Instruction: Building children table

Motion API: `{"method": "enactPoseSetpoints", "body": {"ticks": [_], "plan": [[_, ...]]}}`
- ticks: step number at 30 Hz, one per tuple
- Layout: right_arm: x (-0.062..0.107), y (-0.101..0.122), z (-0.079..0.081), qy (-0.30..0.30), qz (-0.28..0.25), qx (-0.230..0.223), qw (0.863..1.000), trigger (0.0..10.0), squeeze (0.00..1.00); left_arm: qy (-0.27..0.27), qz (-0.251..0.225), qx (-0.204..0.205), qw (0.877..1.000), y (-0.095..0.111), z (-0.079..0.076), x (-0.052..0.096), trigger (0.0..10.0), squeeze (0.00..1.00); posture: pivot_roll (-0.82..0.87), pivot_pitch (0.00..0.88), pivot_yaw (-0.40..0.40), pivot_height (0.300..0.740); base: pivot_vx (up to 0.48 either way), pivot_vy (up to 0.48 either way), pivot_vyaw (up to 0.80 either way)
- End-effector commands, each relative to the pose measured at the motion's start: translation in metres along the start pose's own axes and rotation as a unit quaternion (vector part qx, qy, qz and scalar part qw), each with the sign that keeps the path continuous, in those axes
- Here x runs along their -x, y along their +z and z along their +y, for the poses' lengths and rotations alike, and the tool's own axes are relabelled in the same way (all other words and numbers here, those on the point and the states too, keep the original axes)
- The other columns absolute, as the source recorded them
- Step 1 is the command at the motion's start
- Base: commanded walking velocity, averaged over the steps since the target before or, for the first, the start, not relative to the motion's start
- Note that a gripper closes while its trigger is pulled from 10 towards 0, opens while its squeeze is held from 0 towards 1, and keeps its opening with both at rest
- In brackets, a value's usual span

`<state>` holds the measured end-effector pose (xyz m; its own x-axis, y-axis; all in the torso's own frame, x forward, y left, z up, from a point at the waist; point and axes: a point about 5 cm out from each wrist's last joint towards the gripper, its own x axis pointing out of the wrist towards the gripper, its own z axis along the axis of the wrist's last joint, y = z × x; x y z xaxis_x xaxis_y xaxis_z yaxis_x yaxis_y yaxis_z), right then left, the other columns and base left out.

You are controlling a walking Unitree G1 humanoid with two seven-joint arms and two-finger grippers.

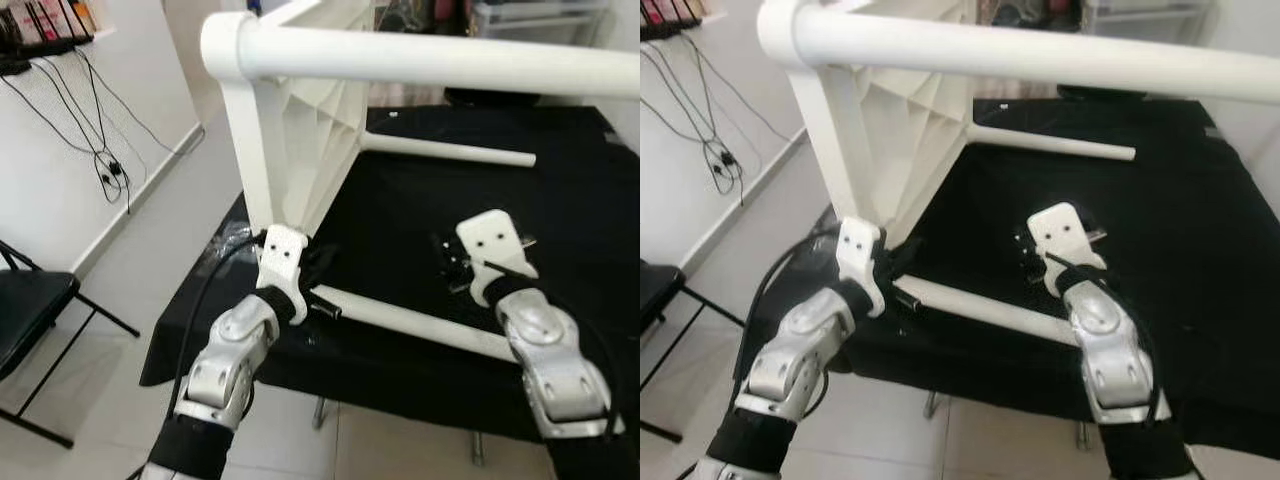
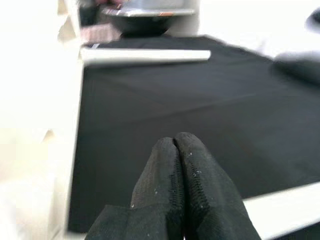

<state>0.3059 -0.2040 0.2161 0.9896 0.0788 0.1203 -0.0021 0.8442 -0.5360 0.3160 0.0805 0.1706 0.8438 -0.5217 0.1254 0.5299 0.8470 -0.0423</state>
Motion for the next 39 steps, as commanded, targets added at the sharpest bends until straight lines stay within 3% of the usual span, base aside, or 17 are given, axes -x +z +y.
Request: {"method": "enactPoseSetpoints", "body": {"ticks": [1,2,4,7,9,11,12,14,17,18,24,29,39], "plan": [[0.003,0.006,-0.003,-0.001,-0.013,0.011,1.000,10.0,0.00,0.013,0.012,0.001,1.000,-0.008,0.007,0.005,10.0,0.00,-0.10,0.077,0.018,0.740,0.000,0.000,0.00],[0.008,0.013,-0.010,0.018,-0.033,0.042,0.998,10.0,0.00,0.012,0.018,0.002,1.000,-0.012,0.009,0.006,10.0,0.00,-0.11,0.082,0.019,0.740,0.000,0.000,0.00],[0.008,0.013,-0.010,0.018,-0.033,0.042,0.998,10.0,0.00,0.012,0.018,0.002,1.000,-0.012,0.009,0.006,10.0,0.00,-0.11,0.082,0.019,0.740,0.000,0.000,0.00],[0.018,0.036,-0.022,0.108,-0.085,0.121,0.983,10.0,0.00,0.015,0.034,0.015,0.999,-0.019,0.019,0.005,10.0,0.00,-0.15,0.090,0.040,0.740,0.000,0.000,0.00],[0.022,0.044,-0.026,0.133,-0.100,0.135,0.977,10.0,0.00,0.017,0.036,0.017,0.999,-0.019,0.022,0.004,10.0,0.00,-0.15,0.091,0.043,0.740,0.000,0.000,0.00],[0.039,0.062,-0.031,0.218,-0.114,0.157,0.956,10.0,0.00,0.024,0.040,0.020,0.999,-0.019,0.031,0.000,10.0,0.00,-0.17,0.092,0.056,0.740,0.000,0.000,0.00],[0.039,0.062,-0.031,0.218,-0.114,0.157,0.956,10.0,0.00,0.024,0.040,0.020,0.999,-0.019,0.031,0.000,10.0,0.00,-0.17,0.092,0.056,0.740,0.000,0.000,0.00],[0.050,0.073,-0.035,0.256,-0.116,0.173,0.944,10.0,0.00,0.030,0.042,0.021,0.998,-0.019,0.037,-0.003,10.0,0.00,-0.19,0.093,0.067,0.740,0.000,0.000,0.00],[0.057,0.079,-0.037,0.268,-0.117,0.177,0.940,10.0,0.00,0.030,0.042,0.019,0.998,-0.018,0.039,-0.005,10.0,0.00,-0.21,0.094,0.077,0.740,0.000,0.000,0.00],[0.072,0.090,-0.046,0.277,-0.117,0.188,0.935,10.0,0.00,0.028,0.040,0.015,0.999,-0.016,0.043,-0.010,10.0,0.00,-0.23,0.096,0.099,0.740,0.000,0.000,0.00],[0.084,0.101,-0.057,0.261,-0.126,0.187,0.939,10.0,0.00,0.023,0.036,0.014,0.999,-0.013,0.046,-0.014,10.0,0.00,-0.24,0.100,0.120,0.740,0.000,0.000,0.00],[0.101,0.130,-0.087,0.189,-0.172,0.185,0.949,10.0,0.00,0.017,0.035,0.014,0.999,-0.011,0.048,-0.021,10.0,0.00,-0.27,0.091,0.158,0.740,0.000,0.000,0.00],[0.119,0.163,-0.111,0.159,-0.233,0.187,0.941,10.0,0.00,0.011,0.028,0.016,0.999,-0.010,0.047,-0.026,10.0,0.00,-0.27,0.074,0.163,0.740,0.000,0.000,0.00]]}}
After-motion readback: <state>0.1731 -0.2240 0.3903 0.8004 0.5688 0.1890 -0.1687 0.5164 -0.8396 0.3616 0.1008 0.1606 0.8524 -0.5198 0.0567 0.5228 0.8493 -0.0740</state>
